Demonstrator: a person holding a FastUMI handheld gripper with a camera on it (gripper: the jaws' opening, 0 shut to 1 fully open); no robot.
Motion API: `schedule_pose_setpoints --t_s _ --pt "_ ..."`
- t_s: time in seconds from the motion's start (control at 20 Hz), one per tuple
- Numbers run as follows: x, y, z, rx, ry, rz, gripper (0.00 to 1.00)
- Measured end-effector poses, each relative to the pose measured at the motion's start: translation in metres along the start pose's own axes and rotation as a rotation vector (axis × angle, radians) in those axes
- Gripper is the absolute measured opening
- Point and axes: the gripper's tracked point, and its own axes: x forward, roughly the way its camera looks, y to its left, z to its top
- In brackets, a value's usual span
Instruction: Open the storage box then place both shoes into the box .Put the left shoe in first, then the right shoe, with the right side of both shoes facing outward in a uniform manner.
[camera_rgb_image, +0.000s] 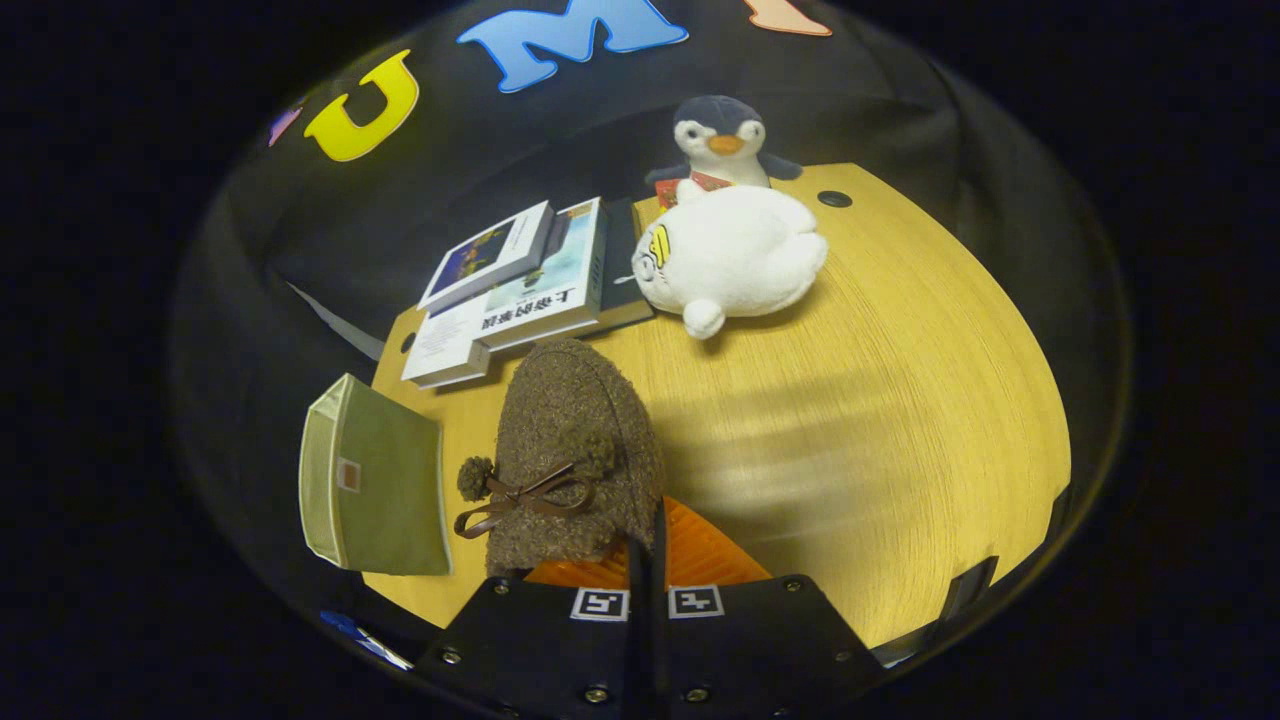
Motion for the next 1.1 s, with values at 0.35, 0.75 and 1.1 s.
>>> schedule_pose_setpoints --t_s 0.35,0.75,1.1 --pt "-0.031 0.091 0.028 -0.064 -0.057 0.083 0.00" --pt "-0.027 0.189 0.029 -0.158 -0.040 0.168 0.00" --pt "-0.005 0.282 0.016 -0.265 0.008 0.232 0.00"
